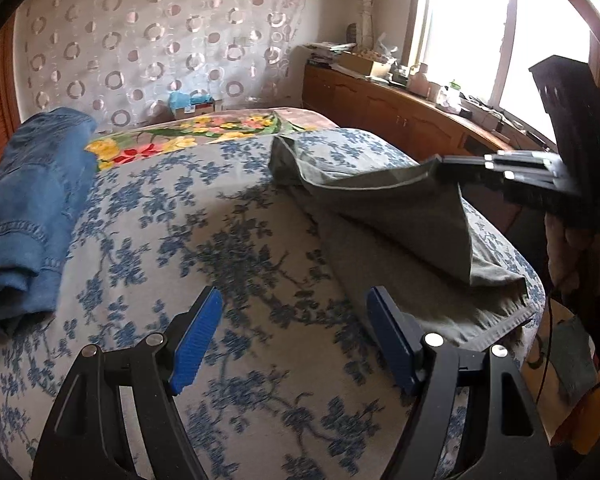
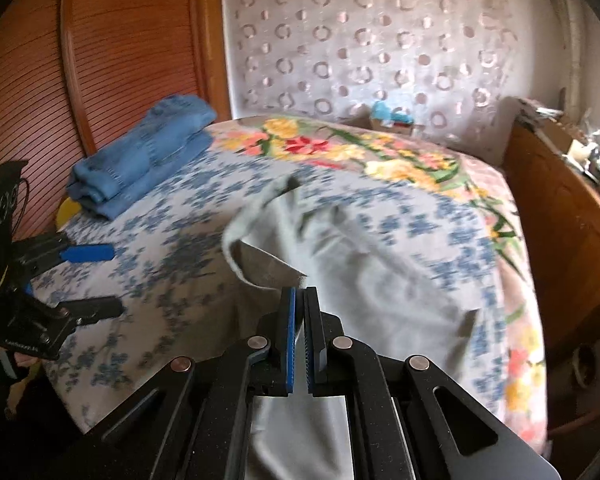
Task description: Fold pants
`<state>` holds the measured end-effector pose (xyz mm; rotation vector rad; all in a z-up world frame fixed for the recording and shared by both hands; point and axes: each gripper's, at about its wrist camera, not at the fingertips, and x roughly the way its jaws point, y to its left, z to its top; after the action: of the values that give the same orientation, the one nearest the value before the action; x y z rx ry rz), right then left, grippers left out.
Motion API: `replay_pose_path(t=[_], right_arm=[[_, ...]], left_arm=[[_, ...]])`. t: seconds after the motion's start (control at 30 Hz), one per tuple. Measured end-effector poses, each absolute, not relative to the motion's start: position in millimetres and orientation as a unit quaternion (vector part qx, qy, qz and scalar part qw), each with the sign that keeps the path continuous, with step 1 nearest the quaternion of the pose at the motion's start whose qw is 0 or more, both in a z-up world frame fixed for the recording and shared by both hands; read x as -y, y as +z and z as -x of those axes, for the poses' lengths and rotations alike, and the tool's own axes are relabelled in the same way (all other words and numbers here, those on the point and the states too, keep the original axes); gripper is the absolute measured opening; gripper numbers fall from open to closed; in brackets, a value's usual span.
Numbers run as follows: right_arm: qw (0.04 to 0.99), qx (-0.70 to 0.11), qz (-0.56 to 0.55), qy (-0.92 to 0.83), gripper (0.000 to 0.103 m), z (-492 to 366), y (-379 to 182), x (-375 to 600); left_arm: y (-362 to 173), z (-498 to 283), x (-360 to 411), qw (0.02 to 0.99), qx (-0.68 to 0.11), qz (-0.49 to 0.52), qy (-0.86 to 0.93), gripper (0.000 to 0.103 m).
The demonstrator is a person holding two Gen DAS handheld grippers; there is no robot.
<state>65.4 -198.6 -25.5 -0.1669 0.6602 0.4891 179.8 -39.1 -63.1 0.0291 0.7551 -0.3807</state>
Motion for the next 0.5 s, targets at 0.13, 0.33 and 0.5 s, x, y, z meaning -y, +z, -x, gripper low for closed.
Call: replay_pose_path(t=[0.13,0.33,0.5], right_arm=[[0.920,-0.317,0.079,0.217,0.004,-78,-25,213],[0.924,-0.316,0.079,0.200,0.003,-95,-34,225],[0.928,-0.315,0.084,0.178,0.003,-108,-40,233]], left_arm=[[-67,-185,53,0.908,-0.373,-0.023,-0.190,0.076],[-73,-189,70,0.902,-0.384,-0.030,-0.198,0.076],[-77,-191,82,0.896,-0.392,-0.036,-0.204,0.076]])
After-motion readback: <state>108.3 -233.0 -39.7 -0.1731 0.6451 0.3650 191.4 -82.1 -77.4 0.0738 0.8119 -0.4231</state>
